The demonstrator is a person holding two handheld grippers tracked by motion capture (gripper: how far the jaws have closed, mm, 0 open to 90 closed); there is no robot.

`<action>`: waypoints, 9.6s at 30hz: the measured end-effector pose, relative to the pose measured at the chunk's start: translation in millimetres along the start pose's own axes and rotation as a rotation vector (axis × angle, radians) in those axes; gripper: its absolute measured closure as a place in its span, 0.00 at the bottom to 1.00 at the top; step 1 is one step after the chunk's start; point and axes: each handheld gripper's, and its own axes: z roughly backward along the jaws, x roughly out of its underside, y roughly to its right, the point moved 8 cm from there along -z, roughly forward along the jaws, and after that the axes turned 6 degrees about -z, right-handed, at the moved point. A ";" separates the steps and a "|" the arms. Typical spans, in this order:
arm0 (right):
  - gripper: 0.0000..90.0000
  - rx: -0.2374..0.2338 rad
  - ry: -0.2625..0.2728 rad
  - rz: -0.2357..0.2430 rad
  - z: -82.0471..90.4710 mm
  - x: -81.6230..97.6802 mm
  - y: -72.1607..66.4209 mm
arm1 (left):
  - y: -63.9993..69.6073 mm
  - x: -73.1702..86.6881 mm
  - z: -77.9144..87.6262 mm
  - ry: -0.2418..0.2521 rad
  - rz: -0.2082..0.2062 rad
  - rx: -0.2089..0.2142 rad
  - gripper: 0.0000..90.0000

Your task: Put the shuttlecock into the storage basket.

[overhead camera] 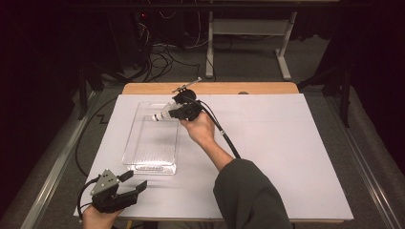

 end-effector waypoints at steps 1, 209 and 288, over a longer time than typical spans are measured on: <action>0.99 0.000 0.000 0.004 -1.4 -0.3 -0.1 | 0.0 0.0 0.1 0.000 0.000 0.001 0.39; 1.00 0.062 -0.352 -0.015 -53.2 19.9 -6.7 | 4.1 -0.3 -0.9 -0.008 -0.016 0.019 0.39; 0.78 0.123 -0.207 0.029 -26.9 12.3 2.6 | 4.2 -0.1 -1.8 -0.013 -0.023 0.007 0.39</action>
